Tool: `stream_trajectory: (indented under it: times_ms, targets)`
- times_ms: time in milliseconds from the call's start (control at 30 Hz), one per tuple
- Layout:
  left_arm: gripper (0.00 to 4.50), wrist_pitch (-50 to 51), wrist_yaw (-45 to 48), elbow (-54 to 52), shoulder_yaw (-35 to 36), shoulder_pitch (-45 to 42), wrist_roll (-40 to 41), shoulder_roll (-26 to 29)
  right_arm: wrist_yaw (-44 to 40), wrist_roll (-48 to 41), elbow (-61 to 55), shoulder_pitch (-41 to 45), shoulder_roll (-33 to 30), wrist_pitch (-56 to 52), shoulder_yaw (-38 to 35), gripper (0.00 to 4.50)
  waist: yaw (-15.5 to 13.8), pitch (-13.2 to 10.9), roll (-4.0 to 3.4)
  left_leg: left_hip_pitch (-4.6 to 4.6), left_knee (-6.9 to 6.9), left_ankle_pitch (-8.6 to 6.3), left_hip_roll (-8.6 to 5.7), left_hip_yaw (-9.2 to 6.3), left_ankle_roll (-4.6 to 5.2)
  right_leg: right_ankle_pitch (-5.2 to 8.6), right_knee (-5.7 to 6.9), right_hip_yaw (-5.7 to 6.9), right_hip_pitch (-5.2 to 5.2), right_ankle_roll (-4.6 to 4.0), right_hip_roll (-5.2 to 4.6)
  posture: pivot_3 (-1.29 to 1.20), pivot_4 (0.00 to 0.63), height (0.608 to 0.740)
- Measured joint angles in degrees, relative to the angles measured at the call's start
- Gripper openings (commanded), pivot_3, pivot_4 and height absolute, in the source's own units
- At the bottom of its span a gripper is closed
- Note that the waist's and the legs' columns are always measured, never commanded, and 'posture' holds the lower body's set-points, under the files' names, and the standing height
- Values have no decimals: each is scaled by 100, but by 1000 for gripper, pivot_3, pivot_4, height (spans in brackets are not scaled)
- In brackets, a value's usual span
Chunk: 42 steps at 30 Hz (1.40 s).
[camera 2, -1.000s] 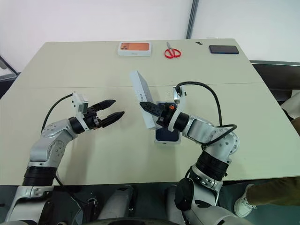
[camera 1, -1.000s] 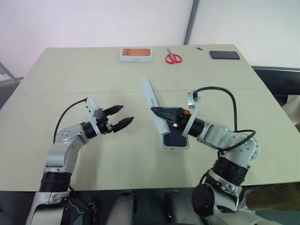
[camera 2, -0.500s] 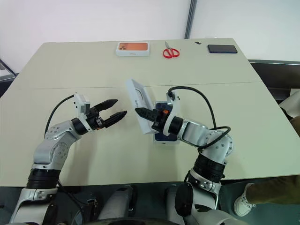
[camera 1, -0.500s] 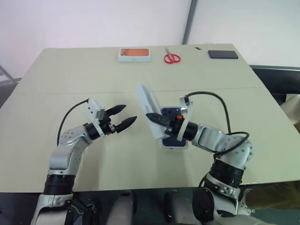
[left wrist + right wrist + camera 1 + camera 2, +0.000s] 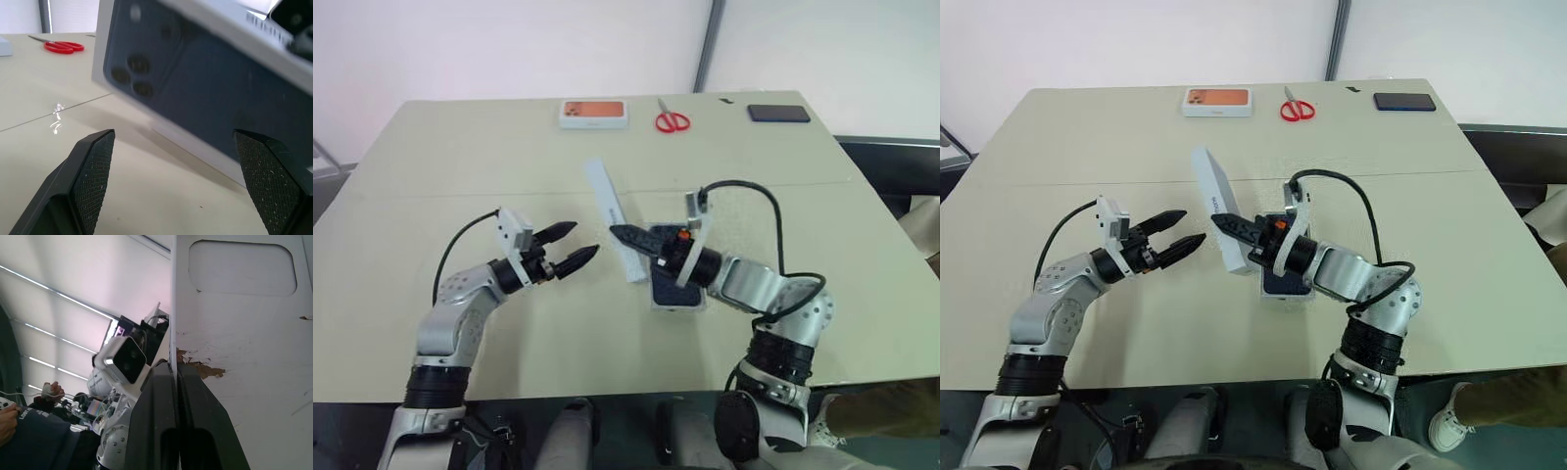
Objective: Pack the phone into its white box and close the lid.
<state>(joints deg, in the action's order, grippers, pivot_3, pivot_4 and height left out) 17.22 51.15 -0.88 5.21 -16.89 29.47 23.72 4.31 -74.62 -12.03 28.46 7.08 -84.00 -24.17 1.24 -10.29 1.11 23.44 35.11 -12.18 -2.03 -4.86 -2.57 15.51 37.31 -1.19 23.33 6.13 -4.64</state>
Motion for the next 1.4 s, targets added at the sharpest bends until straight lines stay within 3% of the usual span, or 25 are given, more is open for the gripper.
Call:
stream_trajectory:
  times_ms: [100, 167, 267, 400, 433, 767, 867, 1000, 1167, 1400]
  targets:
    - [4031, 0, -4, 0, -6, 3, -2, -32, 89, -99, -1, -180, -79, 54, 238, 26, -2, 0, 0, 0, 2, 0, 0, 0, 0, 0, 0, 0, -1, 0, -1, 0, 150, 740]
    - [3515, 6, -5, 0, -8, 23, -4, -48, 116, -126, -11, -228, -161, 179, 372, 0, -3, 0, 0, -1, 2, 0, 0, 0, 0, 0, 0, 0, -1, 0, 0, 0, 150, 740]
    - [2262, 135, 42, 3, -114, 33, 43, -133, 121, -26, 82, -309, -355, 451, 489, 0, -3, 0, 0, 0, 1, 0, -1, 1, 0, 0, -1, 1, -1, 0, 0, 0, 150, 740]
    - [180, 92, 102, 21, -463, 96, -135, -251, 1, 18, 190, -358, -570, 820, 590, 0, -12, 0, 0, -1, 2, 0, -2, 2, 0, 0, -6, 2, -7, 0, 0, 0, 150, 740]
    - [30, 56, 93, 53, -532, 94, -192, -325, -10, 16, 216, -368, -605, 901, 609, 0, -16, 0, 0, -1, 2, 0, -2, 1, 0, 0, -7, 2, -7, 0, 0, 0, 150, 740]
    - [30, -375, -159, 962, -684, -598, -639, -917, 52, -60, 275, -466, -886, 1379, 701, 0, -24, 0, 1, -1, 3, 0, -4, 1, 1, 0, -10, 5, -11, 2, 1, 0, 150, 740]
    - [0, -458, -145, 1150, -690, -691, -659, -1000, 151, -198, 277, -545, -938, 1463, 700, 851, -24, 0, 1, -1, 3, 0, -3, 0, 2, 0, -9, 5, -11, 2, 1, 0, 150, 740]
    - [0, -549, -134, 1353, -694, -864, -733, -1086, 16, 4, 267, -590, -1336, 1605, 864, 2852, -33, 0, 1, 0, 4, 0, -7, 2, 2, 0, -11, 5, -12, 2, -1, 0, 150, 740]
    - [0, -577, -73, 1623, -836, -978, -791, -1218, -955, 734, 65, -527, -2183, 2138, 1223, 2852, -29, -2, 0, 1, 6, 0, -9, 2, 2, 1, -12, 7, -12, 3, 1, 0, 150, 740]
    - [0, -564, 20, 2128, -937, -1447, -911, -1396, -3013, 3169, 321, -263, -3846, 4124, 2214, 2852, -29, -6, 4, 2, 7, -1, -12, 3, 3, 5, -15, 10, -13, 11, 3, 0, 150, 740]
